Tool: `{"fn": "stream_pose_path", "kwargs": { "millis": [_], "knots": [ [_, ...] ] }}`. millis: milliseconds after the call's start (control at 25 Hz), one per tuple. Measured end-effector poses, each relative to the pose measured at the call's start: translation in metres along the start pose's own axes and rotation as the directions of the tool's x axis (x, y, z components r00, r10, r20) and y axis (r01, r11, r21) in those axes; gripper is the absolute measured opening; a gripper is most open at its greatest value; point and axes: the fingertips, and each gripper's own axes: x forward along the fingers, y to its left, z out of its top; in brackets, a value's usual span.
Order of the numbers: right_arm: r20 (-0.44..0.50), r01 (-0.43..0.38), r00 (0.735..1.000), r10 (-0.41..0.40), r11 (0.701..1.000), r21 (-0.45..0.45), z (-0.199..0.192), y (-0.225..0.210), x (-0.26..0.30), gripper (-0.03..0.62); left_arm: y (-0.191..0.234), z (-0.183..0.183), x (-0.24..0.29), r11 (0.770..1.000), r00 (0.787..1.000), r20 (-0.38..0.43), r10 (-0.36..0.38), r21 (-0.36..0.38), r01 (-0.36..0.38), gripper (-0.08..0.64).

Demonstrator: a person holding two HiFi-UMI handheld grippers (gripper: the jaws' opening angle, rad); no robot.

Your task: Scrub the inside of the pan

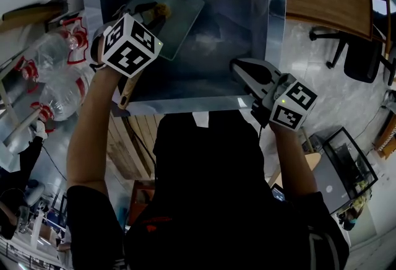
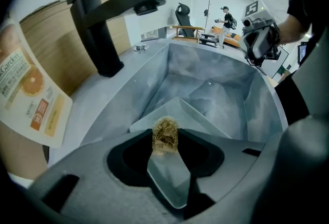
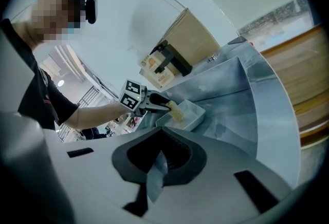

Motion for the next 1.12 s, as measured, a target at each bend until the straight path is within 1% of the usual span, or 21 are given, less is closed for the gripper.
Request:
{"fn": "stream_pose_path", "kwargs": {
  "millis": [80,200,400,560,840,1120],
  "knots": [
    [-0.006,0.003,1.0,-0.003,1.0,0.003,-0.001,0.001,0.004,0.005,0.015,-0.004,0.001,1.0,1.0,0.0,0.018,-0.002,-0.018,0.161],
    [-0.013,0.011,1.0,-0.011,1.0,0.004,0.0,0.001,0.008,0.005,0.028,-0.005,0.004,1.0,1.0,0.006,0.026,-0.005,-0.026,0.161],
    [-0.017,0.02,1.0,-0.02,1.0,0.005,0.003,0.002,0.013,0.005,0.038,-0.002,0.013,1.0,1.0,0.005,0.026,0.005,-0.026,0.161],
    [-0.02,0.024,1.0,-0.023,1.0,0.007,0.003,0.002,0.017,0.005,0.042,-0.001,0.017,1.0,1.0,0.007,0.015,-0.003,-0.015,0.161],
    [-0.02,0.022,1.0,-0.022,1.0,0.01,0.003,0.002,0.02,0.005,0.037,0.001,0.019,1.0,1.0,0.018,0.002,-0.006,-0.002,0.161],
    [-0.008,0.021,1.0,-0.021,1.0,0.009,0.006,-0.001,0.014,0.004,0.02,0.014,0.023,1.0,0.999,0.029,-0.02,0.006,0.02,0.161]
  ]
}}
